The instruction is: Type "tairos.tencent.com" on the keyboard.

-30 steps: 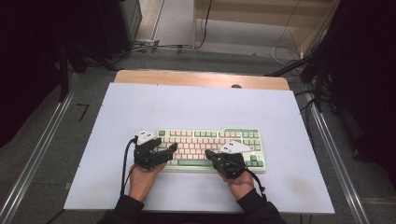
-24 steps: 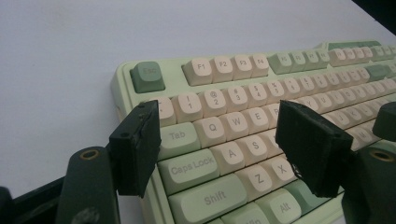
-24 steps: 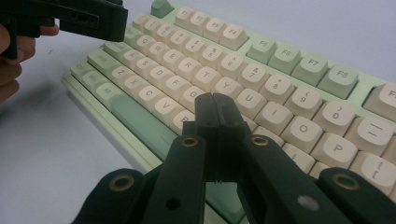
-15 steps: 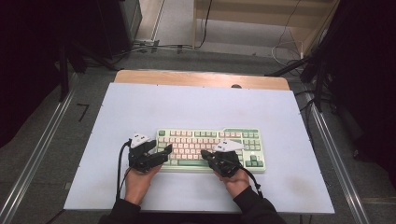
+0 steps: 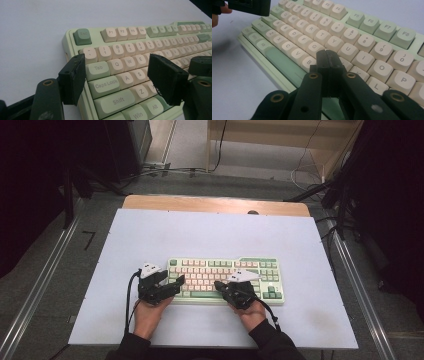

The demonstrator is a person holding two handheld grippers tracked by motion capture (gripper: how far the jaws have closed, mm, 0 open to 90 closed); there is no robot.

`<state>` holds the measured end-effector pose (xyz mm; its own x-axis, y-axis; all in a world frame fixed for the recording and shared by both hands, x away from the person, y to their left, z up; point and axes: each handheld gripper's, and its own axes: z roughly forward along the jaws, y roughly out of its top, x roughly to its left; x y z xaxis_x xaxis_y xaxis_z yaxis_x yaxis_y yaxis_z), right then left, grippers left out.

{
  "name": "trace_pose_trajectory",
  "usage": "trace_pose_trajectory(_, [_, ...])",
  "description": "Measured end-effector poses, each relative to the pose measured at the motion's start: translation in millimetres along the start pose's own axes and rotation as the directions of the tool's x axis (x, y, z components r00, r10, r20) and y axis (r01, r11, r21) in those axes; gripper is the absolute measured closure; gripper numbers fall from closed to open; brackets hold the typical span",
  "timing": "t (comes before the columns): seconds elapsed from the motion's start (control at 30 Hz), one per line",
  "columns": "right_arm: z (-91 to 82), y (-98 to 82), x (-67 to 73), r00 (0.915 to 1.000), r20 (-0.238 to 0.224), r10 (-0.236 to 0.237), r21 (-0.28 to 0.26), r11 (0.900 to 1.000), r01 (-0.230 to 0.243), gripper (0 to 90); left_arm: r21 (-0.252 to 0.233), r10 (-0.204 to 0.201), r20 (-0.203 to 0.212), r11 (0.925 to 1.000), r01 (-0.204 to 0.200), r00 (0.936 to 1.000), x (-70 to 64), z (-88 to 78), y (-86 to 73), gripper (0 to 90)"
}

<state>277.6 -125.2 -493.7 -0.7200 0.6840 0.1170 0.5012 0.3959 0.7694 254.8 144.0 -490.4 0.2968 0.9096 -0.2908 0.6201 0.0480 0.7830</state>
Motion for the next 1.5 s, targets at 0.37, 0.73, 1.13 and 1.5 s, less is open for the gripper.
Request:
trace_pose_trajectory(0.37, [1.5, -0.6, 1.2, 1.0000, 0.002, 0.000, -0.001, 1.000, 0.000, 87.2, 0.001, 0.003, 0.001, 1.0000, -0.003, 1.0000, -0.5, 0.5, 0.0, 31.4])
trace_pose_trajectory(0.73, [-15.0, 7.1, -8.9, 0.9982, -0.003, 0.059, -0.058, 0.997, -0.059, 57.7, -0.005, 0.010, 0.005, 0.9999, -0.010, 0.9999, -2.8, 2.1, 1.3, 33.4])
trace_pose_trajectory(1.13, [-38.8, 6.3, -44.9, 0.9749, 0.055, 0.216, -0.130, 0.970, -0.207, 22.7, -0.011, 0.037, 0.017, 0.9993, -0.036, 0.9992, -9.0, 6.3, 4.6, 36.8])
trace_pose_trajectory(1.5, [-36.8, 4.8, -43.3, 0.9763, 0.065, 0.206, -0.108, 0.974, -0.199, 22.8, -0.060, 0.084, 0.056, 0.9949, -0.081, 0.9949, -13.6, -2.1, 8.4, 84.9])
